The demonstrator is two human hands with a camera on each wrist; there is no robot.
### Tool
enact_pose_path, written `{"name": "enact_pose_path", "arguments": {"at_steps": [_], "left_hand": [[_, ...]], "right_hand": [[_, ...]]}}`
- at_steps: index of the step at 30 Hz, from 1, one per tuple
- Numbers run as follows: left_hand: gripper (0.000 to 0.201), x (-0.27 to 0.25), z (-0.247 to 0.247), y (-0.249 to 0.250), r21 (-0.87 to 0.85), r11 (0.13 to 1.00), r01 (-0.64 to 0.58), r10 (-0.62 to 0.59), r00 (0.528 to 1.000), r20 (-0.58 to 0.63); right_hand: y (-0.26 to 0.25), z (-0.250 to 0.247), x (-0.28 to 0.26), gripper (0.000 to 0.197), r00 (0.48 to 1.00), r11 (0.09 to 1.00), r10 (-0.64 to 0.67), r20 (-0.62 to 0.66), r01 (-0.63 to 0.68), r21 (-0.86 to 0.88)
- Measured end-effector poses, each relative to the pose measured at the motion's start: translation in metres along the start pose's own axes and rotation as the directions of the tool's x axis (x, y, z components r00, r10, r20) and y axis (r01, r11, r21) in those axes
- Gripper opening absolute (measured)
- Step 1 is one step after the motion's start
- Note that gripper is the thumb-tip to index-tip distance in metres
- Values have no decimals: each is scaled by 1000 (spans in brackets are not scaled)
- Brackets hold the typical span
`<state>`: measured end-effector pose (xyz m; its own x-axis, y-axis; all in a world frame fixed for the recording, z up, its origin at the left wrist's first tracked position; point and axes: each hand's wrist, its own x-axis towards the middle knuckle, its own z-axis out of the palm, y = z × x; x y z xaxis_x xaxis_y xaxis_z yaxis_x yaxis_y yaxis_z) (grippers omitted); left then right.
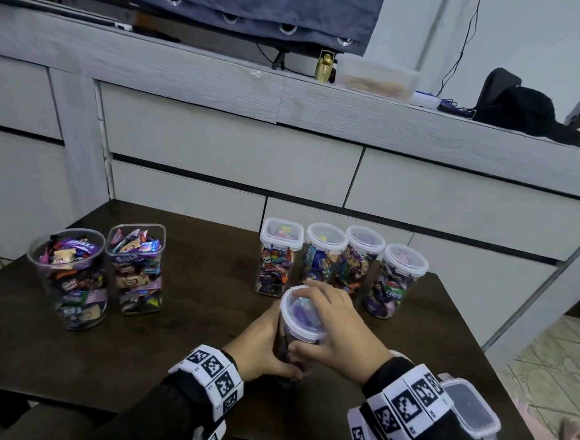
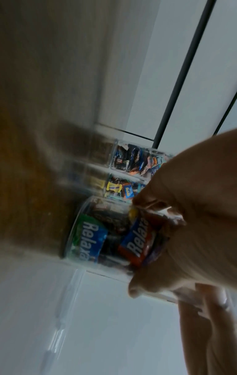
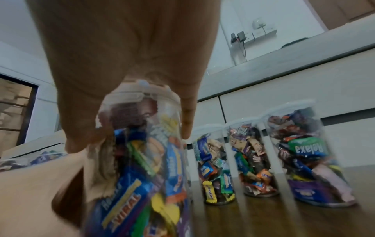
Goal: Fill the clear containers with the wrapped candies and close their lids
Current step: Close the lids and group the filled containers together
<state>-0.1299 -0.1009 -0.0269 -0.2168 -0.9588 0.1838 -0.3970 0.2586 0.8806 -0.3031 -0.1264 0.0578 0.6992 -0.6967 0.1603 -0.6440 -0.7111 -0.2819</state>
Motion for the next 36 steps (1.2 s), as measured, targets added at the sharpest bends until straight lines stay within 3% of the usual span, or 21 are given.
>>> {"name": "enact_pose_path", "arguments": {"at_steps": [3,5,7,10,13,19,21,25,27,30,33,36], "left_hand": [[109,0,-6,-6,237,968,82,-104,991,85],[97,-2,-15,-11,514,844,153,-231,969,91],[84,-4,-23,-16,686,686,241,-366,930,40],[84,-6,-27,-20,744,574,342,-518,855,6],[96,-7,-23,-24,746,549,377,-579,815,14],[97,-9,-24,-23,757,539,370,-583,812,18],[87,-11,-27,-18,762,547,348,-543,839,7],[54,-19,-47,2,748,611,257,-205,965,-164],[47,-18,-68,19,749,619,237,-19,958,-287],[53,-12,-115,40,794,537,285,163,888,-429],[75,-8,-164,49,799,394,454,84,848,-523],[96,-10,-197,40,775,227,590,-142,807,-572]], "right_hand": [[14,-5,-8,72,997,995,74,-37,-76,-65],[28,-10,-12,70,984,964,134,-120,-157,-215],[44,-15,-10,68,964,893,188,-186,-247,-376],[67,-18,5,65,939,841,269,-214,-337,-423],[83,-19,24,63,919,829,314,-240,-388,-403],[95,-19,46,62,904,804,342,-256,-422,-419],[94,-19,47,62,903,798,347,-255,-427,-425],[92,-22,43,70,904,834,348,-247,-419,-358],[94,-25,35,72,889,881,345,-300,-417,-223],[103,-28,15,64,842,890,370,-392,-442,-110],[119,-25,-11,53,806,816,518,-286,-566,-119],[134,-15,-38,67,734,719,679,24,-659,-220]]}}
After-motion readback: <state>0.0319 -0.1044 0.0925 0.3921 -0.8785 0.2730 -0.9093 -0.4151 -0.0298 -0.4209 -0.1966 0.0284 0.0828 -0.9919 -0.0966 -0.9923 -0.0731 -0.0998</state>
